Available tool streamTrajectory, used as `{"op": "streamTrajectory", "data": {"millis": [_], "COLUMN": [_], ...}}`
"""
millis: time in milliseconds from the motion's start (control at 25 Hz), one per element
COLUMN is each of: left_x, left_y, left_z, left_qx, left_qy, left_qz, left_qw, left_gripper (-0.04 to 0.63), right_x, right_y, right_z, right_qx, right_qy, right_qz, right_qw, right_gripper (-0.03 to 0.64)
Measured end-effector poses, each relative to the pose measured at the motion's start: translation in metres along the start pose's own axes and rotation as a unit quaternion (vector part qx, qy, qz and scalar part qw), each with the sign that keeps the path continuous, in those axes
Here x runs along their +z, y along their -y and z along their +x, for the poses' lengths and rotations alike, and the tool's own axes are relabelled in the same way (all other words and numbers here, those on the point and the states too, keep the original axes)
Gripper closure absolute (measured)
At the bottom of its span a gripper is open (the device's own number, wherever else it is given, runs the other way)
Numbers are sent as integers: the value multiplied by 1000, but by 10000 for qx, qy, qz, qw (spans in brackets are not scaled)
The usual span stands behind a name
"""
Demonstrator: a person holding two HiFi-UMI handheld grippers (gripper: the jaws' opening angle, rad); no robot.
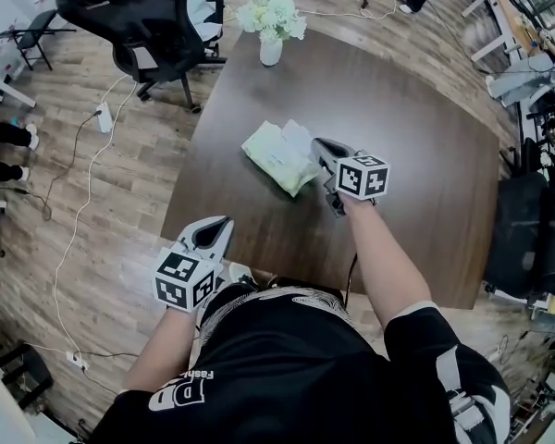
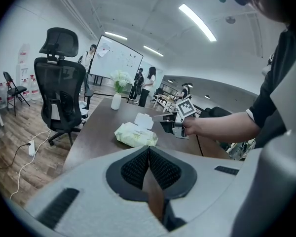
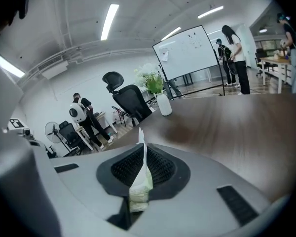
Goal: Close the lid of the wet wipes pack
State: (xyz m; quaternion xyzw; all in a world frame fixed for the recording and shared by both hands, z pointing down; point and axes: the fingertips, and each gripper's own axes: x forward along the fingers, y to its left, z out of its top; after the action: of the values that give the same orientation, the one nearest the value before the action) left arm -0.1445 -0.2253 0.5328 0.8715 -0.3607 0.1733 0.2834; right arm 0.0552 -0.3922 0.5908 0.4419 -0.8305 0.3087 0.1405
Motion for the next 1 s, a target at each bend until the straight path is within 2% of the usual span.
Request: {"op": "streamTrajectory", "data": {"millis": [400,560,760,1000], "left_x": [0,0,-2,-4], "left_y": [1,1,1,1], "left_z": [-6,-7,-9,-10], "left_qx": [-24,-39,-22,-16], "left_qy": [34,47,60,63], "left_qz": [2,7,5,-16], "left_qw": [10000,10000,10000,10000], "left_gripper": [575,575,575,575], "right_x": [-7,-11,-16,-26], "right_y": [-27,-37,-47,-57], "right_z": [-2,-2,0,8], "right_qx": [36,42,-67,-216], "right_qy": [-256,-403,-666,-1021], "right_qz": [-886,-1318,-2156,-3007], "right_qw": [9957,9904,9742,9480], "right_gripper": [591,589,589,589]}}
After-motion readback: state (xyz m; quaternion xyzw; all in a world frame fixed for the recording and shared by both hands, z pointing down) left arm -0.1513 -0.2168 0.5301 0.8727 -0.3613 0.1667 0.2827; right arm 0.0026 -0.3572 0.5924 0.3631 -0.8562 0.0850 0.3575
